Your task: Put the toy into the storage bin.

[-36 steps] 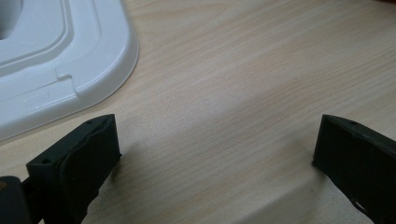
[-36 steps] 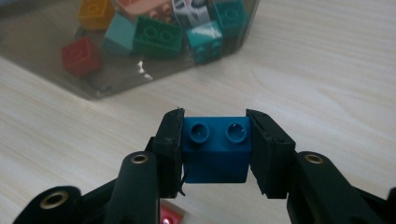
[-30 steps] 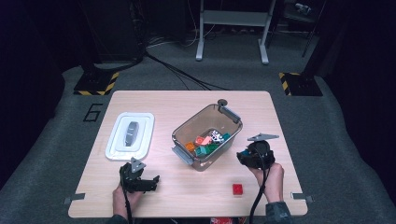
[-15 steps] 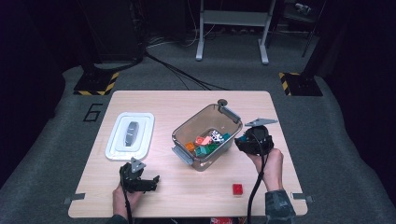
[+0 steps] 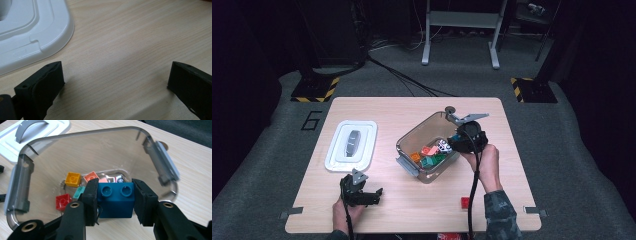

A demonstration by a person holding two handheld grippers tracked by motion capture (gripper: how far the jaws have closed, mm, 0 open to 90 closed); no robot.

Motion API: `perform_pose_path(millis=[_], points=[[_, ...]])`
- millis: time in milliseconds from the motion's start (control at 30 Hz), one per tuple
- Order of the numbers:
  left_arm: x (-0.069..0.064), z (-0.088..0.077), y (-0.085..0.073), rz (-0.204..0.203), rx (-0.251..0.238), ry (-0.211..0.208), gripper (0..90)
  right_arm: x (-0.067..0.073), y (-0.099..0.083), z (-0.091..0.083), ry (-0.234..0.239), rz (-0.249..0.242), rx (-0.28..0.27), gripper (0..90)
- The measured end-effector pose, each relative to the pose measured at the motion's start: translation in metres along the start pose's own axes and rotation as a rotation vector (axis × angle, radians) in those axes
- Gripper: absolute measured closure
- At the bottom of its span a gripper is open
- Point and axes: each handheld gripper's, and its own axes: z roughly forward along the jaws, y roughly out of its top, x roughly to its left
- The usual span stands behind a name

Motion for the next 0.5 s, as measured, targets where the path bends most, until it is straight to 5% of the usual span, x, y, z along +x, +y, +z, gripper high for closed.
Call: perform_pose_path(millis=[200, 500], points=[[0.000, 0.000, 0.000, 0.001, 0.000, 0.000, 0.4, 0.014, 0.009, 0.022, 0.044, -0.047, 0.053, 58.7], [0.000, 0.000, 0.000, 0.003, 0.003, -0.001, 0.4, 0.017, 0.004, 0.038, 0.078, -0.062, 0.140, 58.6]])
